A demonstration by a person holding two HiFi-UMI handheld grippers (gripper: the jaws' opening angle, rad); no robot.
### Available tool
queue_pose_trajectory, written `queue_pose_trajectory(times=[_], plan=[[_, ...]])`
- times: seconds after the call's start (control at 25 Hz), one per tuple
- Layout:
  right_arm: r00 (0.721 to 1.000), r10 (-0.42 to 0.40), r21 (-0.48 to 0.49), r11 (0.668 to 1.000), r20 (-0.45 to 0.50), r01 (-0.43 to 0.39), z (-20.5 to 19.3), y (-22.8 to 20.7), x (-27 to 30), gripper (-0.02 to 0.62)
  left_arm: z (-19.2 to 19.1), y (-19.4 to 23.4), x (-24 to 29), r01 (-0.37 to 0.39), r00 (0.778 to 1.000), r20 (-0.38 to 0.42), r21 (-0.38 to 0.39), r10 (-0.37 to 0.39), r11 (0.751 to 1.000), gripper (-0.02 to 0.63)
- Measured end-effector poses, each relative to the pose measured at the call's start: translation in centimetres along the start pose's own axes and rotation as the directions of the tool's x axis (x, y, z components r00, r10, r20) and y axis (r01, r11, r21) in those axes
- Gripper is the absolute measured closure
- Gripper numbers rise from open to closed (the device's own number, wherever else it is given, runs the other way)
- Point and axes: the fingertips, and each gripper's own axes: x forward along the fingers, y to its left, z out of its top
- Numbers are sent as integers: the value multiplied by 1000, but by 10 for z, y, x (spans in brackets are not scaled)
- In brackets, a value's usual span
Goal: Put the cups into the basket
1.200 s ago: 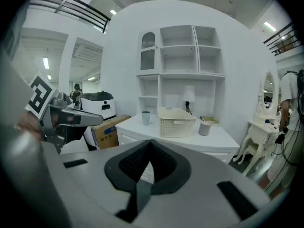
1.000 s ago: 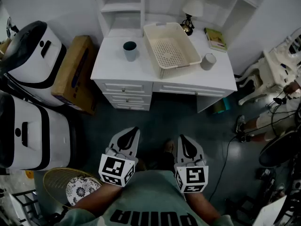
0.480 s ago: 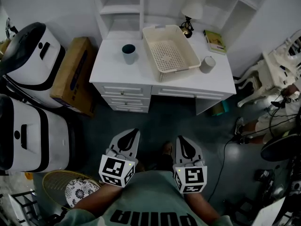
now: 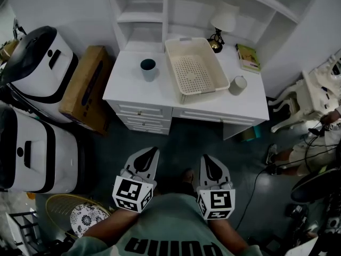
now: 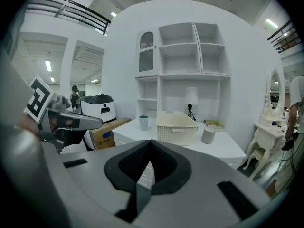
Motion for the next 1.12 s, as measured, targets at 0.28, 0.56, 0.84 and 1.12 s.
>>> queue_pose_trajectory(times=[0.28, 0.56, 0.84, 1.12], plan=[[999, 50, -1, 999, 14, -50, 14, -29, 24, 581, 12, -5, 30, -40, 999, -4, -8, 40, 999, 598], [994, 106, 1, 994, 24, -106, 18, -65, 41, 581, 22, -21, 64, -74, 997, -5, -29, 74, 997, 597], [987, 156, -14, 988, 26, -156, 18, -106, 51, 581, 20, -43, 100, -111, 994, -20, -52, 110, 992, 598], [978, 211, -35, 977, 2, -210, 15, -122, 60, 581, 23, -54, 119, -144, 989, -33, -49, 142, 988, 597]])
